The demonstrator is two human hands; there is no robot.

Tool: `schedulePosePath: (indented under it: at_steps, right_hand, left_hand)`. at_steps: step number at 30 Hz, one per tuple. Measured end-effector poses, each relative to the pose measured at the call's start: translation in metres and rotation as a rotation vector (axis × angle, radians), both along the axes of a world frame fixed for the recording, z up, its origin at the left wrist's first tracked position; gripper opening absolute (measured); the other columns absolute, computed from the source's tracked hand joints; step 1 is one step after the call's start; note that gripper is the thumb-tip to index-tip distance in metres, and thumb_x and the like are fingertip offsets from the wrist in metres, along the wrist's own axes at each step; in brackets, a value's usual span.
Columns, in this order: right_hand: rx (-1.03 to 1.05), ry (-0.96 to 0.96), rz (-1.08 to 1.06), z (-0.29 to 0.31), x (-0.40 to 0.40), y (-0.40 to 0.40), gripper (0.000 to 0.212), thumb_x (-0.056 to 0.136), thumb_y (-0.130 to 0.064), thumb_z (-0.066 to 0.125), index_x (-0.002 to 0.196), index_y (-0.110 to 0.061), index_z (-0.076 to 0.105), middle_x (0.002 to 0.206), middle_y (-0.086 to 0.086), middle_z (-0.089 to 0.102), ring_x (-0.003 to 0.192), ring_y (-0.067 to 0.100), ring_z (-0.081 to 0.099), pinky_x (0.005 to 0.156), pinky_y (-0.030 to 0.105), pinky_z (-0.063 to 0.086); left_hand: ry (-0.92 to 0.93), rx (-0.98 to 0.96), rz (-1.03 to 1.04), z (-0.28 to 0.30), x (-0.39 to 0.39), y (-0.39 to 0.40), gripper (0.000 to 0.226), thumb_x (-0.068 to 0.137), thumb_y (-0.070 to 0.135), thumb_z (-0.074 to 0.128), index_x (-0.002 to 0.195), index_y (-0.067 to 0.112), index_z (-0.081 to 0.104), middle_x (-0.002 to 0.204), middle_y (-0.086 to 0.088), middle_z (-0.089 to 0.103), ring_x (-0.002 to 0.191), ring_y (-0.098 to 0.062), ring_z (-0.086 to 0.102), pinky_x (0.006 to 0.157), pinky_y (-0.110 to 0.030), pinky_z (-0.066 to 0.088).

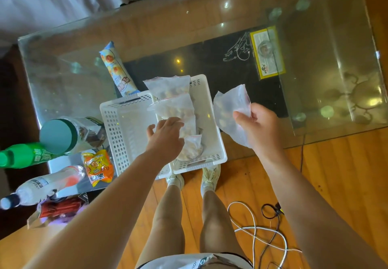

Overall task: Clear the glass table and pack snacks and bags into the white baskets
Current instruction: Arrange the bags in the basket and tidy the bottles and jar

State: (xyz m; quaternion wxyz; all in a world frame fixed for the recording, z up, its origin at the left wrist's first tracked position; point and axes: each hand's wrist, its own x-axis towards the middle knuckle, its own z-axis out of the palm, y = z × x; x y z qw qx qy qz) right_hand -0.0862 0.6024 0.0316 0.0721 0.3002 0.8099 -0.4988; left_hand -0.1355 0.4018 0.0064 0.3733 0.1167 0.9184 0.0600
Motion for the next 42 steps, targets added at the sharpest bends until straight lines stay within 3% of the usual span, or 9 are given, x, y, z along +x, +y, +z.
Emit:
schedulePosePath:
  at_steps: [6,12,15,19,22,28,31,36,42]
  right_hand:
    - [-0.047,0.007,0.082,0.003,-0.014,-0.023,0.026,0.087,-0.028,0.06,0.087,-0.002,0.062,0.079,0.009,0.063,0.067,0.012,0.057,0.062,0.023,0.049]
    - [-0.037,-0.085,0.142,-0.027,-0.012,-0.04,0.019,0.088,-0.027,0.057,0.071,-0.023,0.051,0.064,-0.016,0.049,0.06,0.005,0.053,0.051,0.01,0.034]
    - [-0.022,-0.125,0.145,-0.043,-0.012,-0.045,0.028,0.09,-0.025,0.055,0.063,-0.021,0.049,0.061,-0.009,0.05,0.058,0.008,0.05,0.053,0.014,0.033]
    - [-0.031,-0.196,0.177,-0.06,-0.015,-0.05,0.034,0.092,-0.023,0.051,0.076,0.007,0.056,0.066,0.016,0.051,0.064,0.024,0.05,0.058,0.027,0.035]
    - [-0.033,-0.219,0.19,-0.07,-0.018,-0.05,0.035,0.092,-0.022,0.048,0.075,0.008,0.053,0.064,0.014,0.045,0.063,0.022,0.043,0.058,0.028,0.031]
    - [-0.137,-0.232,0.146,-0.083,-0.018,-0.037,0.036,0.092,-0.025,0.051,0.087,0.011,0.056,0.074,0.014,0.052,0.071,0.022,0.051,0.066,0.031,0.039]
    - [-0.136,-0.243,0.104,-0.092,-0.016,-0.027,0.033,0.09,-0.027,0.053,0.084,0.005,0.058,0.076,0.012,0.056,0.073,0.02,0.055,0.066,0.029,0.043]
    - [-0.053,-0.256,0.026,-0.106,-0.01,-0.017,0.019,0.088,-0.03,0.059,0.091,-0.011,0.062,0.084,-0.001,0.059,0.077,0.011,0.056,0.061,0.018,0.044]
    - [-0.032,-0.306,0.009,-0.109,-0.006,-0.018,0.021,0.091,-0.036,0.051,0.085,-0.017,0.058,0.077,-0.005,0.056,0.082,0.016,0.056,0.074,0.035,0.05]
  left_hand:
    - [-0.005,0.018,0.036,-0.004,0.004,-0.007,0.047,0.091,0.019,0.046,0.138,0.022,0.039,0.146,0.006,0.035,0.138,-0.017,0.025,0.114,-0.045,0.01]
    - [0.006,0.066,0.058,-0.006,0.008,-0.015,0.044,0.091,0.02,0.046,0.136,0.022,0.042,0.142,0.007,0.038,0.135,-0.017,0.028,0.113,-0.043,0.013]
    - [0.013,0.127,0.071,-0.007,0.008,-0.019,0.042,0.092,0.014,0.046,0.133,0.024,0.046,0.142,0.007,0.042,0.133,-0.017,0.031,0.11,-0.039,0.016]
    - [0.124,0.233,0.206,-0.008,0.009,-0.017,0.04,0.089,-0.001,0.044,0.121,0.022,0.046,0.128,0.001,0.059,0.118,-0.023,0.051,0.103,-0.033,0.022]
    - [0.201,0.228,0.262,-0.013,0.005,-0.015,0.033,0.09,0.004,0.05,0.121,0.016,0.044,0.12,-0.002,0.065,0.109,-0.025,0.059,0.1,-0.032,0.025]
    - [0.247,0.067,0.09,-0.024,-0.003,-0.016,0.027,0.096,0.019,0.046,0.12,0.019,0.059,0.117,-0.004,0.065,0.109,-0.026,0.054,0.09,-0.035,0.034]
    - [0.269,0.096,0.12,-0.026,-0.005,-0.015,0.022,0.097,0.015,0.044,0.105,0.014,0.064,0.105,-0.006,0.067,0.097,-0.027,0.056,0.081,-0.032,0.033]
    - [0.249,0.136,0.167,-0.028,-0.004,-0.016,0.024,0.098,0.021,0.043,0.104,0.012,0.065,0.103,-0.007,0.065,0.094,-0.028,0.057,0.077,-0.03,0.031]
    - [0.25,0.151,0.229,-0.023,0.001,-0.021,0.028,0.099,0.022,0.04,0.113,0.015,0.063,0.111,-0.005,0.066,0.102,-0.027,0.057,0.083,-0.033,0.034]
